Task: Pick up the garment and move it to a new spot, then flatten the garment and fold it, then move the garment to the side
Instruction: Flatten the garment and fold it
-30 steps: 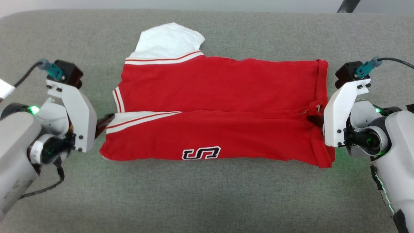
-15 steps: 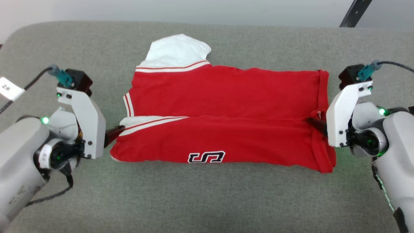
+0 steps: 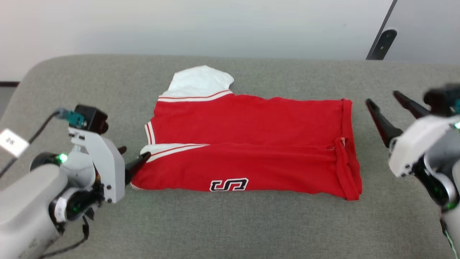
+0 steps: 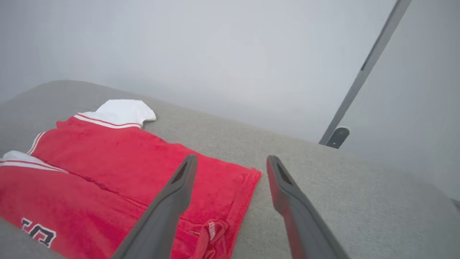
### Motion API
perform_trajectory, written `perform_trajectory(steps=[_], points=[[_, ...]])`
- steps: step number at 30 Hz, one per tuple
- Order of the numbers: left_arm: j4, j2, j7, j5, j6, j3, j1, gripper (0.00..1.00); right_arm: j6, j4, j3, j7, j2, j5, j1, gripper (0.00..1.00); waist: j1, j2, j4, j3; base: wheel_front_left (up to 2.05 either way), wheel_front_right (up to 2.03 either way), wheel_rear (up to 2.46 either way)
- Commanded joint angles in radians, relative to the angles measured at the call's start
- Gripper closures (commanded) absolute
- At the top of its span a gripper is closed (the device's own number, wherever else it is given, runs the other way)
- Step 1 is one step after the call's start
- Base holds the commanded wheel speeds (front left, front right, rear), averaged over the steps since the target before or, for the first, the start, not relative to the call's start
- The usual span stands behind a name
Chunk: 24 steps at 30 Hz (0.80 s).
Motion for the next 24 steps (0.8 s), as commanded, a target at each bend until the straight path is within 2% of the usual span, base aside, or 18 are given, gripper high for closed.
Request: perform_trajectory(steps=[1, 7, 12, 15, 24], points=[[-0.005, 0.005, -0.024, 0.004, 0.008, 0.007, 0.023, 0.0, -0.001, -0.028, -0.013, -0.047, -0.003, -0.03, 0.038, 0.0, 0.0, -0.0001, -0.008, -0.024, 0.0, 0.0, 0.0], [-0.03, 0.026, -0.095, -0.014, 0.028, 0.016, 0.097, 0.0, -0.001, -0.171, -0.092, -0.245, 0.049, -0.14, 0.203, 0.0, 0.0, -0.0001, -0.029, -0.039, 0.0, 0.0, 0.0], [-0.044, 0.043, -0.127, -0.035, 0.037, 0.026, 0.138, 0.0, -0.001, -0.28, -0.144, -0.339, 0.121, -0.203, 0.313, 0.0, 0.0, -0.0001, -0.055, -0.031, 0.0, 0.0, 0.0], [-0.04, 0.049, -0.12, -0.046, 0.037, 0.028, 0.141, 0.0, -0.001, -0.327, -0.177, -0.364, 0.172, -0.207, 0.361, 0.0, 0.0, -0.0001, -0.067, -0.014, 0.0, 0.0, 0.0], [0.053, 0.059, 0.03, -0.06, -0.007, 0.018, 0.044, 0.0, -0.001, -0.391, -0.184, -0.344, 0.216, -0.223, 0.364, 0.0, 0.0, -0.0001, -0.112, 0.067, 0.0, 0.0, 0.0]])
